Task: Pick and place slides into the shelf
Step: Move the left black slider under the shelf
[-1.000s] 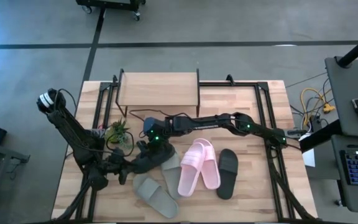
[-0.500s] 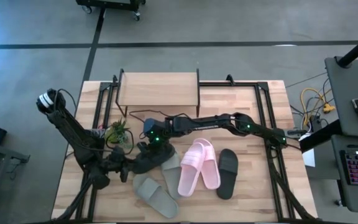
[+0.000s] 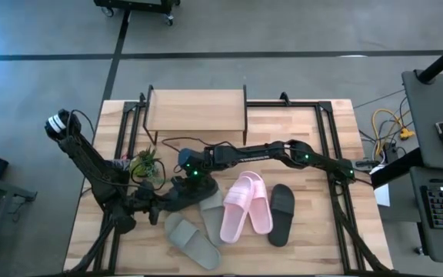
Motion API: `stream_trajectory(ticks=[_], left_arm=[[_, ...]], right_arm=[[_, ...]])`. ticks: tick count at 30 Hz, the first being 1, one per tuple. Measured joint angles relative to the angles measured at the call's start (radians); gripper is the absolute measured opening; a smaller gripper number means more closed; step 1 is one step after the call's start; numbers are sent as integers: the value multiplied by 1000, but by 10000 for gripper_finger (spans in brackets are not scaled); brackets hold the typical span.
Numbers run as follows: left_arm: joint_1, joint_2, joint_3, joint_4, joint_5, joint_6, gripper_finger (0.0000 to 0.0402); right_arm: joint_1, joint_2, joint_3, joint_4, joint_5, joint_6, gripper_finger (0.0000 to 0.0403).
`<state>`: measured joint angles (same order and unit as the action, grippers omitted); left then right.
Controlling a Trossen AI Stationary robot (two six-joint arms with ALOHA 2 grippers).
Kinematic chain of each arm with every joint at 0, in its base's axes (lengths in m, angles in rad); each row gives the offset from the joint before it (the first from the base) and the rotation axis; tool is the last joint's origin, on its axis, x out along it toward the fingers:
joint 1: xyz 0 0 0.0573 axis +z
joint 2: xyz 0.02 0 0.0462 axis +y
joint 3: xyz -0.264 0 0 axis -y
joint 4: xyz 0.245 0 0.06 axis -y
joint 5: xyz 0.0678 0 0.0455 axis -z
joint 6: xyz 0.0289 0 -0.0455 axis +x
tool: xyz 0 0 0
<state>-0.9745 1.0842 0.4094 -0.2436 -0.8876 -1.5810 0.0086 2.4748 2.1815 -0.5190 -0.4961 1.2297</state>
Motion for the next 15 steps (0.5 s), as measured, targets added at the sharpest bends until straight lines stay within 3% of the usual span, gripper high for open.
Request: stream_trajectory(ticks=[7, 15], left_arm=[[-1, -71, 49, 0, 7, 153, 72], [-1, -190, 107, -4, -3, 400, 72]], right_arm=[[3, -14, 6, -11, 107, 5, 22], [46, -170, 6, -326, 561, 37, 14]])
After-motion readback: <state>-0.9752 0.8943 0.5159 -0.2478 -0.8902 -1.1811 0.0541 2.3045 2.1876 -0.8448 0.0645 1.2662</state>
